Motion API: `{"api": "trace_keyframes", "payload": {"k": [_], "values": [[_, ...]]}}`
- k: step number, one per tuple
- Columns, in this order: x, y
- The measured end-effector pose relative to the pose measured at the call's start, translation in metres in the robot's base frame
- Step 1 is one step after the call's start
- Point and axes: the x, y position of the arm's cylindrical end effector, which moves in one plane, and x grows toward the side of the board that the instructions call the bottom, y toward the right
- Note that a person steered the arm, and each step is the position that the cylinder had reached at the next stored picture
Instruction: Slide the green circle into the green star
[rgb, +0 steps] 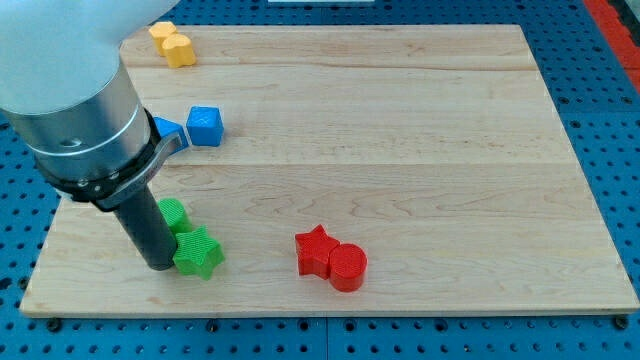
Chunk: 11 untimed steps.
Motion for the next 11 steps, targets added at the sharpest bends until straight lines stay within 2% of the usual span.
{"api": "trace_keyframes", "payload": {"k": [1,2,3,4,6,7,8,9,10,11], "values": [[0.008,-0.053],[-0.013,-0.049],[-0.025,-0.074],[-0.060,-0.054],[-0.040,0.000],[-0.053,-0.049],[-0.096,-0.113],[-0.138,-0.109],[-0.176,-0.057],[-0.188,0.002]]}}
